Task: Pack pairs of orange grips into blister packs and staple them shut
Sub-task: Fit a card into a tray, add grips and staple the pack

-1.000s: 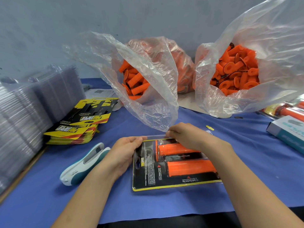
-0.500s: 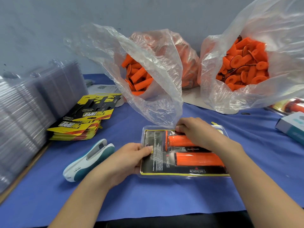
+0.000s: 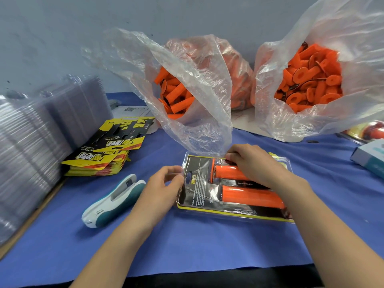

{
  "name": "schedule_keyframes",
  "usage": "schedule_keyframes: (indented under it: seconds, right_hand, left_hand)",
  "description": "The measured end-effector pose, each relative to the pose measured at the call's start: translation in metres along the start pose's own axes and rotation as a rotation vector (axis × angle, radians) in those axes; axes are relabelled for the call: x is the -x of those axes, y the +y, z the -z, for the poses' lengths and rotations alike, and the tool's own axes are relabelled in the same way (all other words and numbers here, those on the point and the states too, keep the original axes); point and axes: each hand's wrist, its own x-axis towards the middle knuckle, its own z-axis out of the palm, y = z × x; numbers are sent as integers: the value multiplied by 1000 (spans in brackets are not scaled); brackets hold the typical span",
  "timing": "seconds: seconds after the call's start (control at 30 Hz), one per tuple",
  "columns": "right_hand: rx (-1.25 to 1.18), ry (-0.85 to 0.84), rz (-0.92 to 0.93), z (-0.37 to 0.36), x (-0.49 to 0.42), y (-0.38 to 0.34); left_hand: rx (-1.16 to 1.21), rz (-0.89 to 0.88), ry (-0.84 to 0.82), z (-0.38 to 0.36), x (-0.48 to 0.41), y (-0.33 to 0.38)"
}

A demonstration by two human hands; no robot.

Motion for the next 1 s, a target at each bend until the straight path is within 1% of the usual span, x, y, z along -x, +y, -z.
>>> schedule_keyframes:
  seconds: [0.1,0.2,0.23,0.3,0.37,0.47,0.53,0.67,0.87,1.0]
  right_hand:
    - [5,-6,4,0,-1,1]
    - [-49,-21,-18,1,-2,4]
    - [-67,-23,-21,1,-2,5]
    - [-80,-28,-15,1,-4,7]
    - [-111,-37,1,0,-6,8]
    - [-164,-52,38,-3,-9,5]
    - [-152,-80,56,-5,-9,4]
    - [-147,-88,56,-7,-8,3]
    - [-147,-79,70,-7,-7,3]
    - [-155,-79,69,-6,-7,3]
  left_hand:
    - [16,-22,-28,4,0,3]
    - [28,-63,-128,8,-1,-1]
    - [89,-46,-185,8,-1,-3]
    - [263,46,-293,7,-3,-6]
    - [365,105,-364,8,-5,-4]
    - [405,174,-475,9,-6,-2]
    - [417,215,-523,9,-6,-5]
    - [396,177,-636,8,-6,-5]
    - [303,137,-599,4,-3,-4]
    - [305,162,-577,3,-2,-2]
